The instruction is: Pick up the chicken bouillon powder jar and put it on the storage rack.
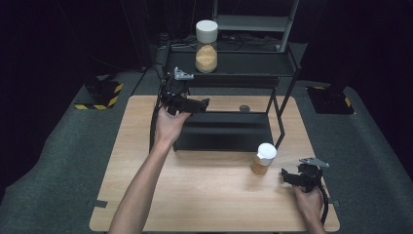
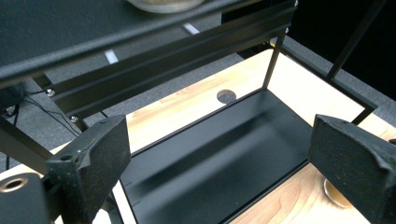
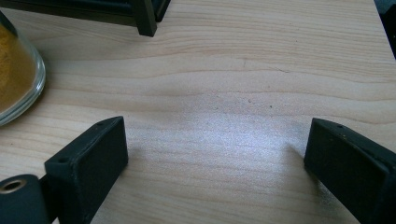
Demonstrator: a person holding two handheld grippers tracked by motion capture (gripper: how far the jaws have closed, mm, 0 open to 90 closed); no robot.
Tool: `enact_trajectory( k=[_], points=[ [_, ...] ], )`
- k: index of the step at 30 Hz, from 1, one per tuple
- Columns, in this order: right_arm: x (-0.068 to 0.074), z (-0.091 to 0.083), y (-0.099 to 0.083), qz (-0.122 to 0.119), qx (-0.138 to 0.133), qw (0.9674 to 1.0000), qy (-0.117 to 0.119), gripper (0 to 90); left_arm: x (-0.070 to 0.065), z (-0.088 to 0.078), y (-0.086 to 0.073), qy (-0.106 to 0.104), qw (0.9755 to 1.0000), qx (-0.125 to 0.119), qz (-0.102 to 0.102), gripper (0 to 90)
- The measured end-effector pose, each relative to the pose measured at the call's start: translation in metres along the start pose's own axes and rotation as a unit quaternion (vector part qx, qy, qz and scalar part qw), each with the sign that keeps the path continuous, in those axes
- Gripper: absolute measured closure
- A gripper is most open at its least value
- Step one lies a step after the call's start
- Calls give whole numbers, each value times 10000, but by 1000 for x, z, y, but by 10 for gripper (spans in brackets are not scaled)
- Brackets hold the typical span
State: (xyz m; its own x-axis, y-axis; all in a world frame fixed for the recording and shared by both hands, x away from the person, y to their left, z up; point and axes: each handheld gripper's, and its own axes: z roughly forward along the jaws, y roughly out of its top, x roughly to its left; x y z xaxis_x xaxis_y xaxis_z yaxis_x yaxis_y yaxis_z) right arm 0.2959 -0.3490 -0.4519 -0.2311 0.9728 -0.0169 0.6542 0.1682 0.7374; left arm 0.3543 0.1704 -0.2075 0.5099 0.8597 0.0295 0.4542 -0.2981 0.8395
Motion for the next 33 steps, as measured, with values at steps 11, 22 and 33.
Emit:
enact_trajectory(
  k=[11, 22, 33],
  points=[
    [0, 0, 0, 4, 3, 10000, 0, 54, -4, 8, -15, -32, 9999, 122, 80, 60],
    [0, 0, 0, 1, 0, 10000, 0, 54, -6, 18, -29, -65, 9993, 337, 159, 61],
    [0, 0, 0, 7, 2, 10000, -4, 54, -10, 31, -45, -39, 9980, 571, 262, 61]
  ],
)
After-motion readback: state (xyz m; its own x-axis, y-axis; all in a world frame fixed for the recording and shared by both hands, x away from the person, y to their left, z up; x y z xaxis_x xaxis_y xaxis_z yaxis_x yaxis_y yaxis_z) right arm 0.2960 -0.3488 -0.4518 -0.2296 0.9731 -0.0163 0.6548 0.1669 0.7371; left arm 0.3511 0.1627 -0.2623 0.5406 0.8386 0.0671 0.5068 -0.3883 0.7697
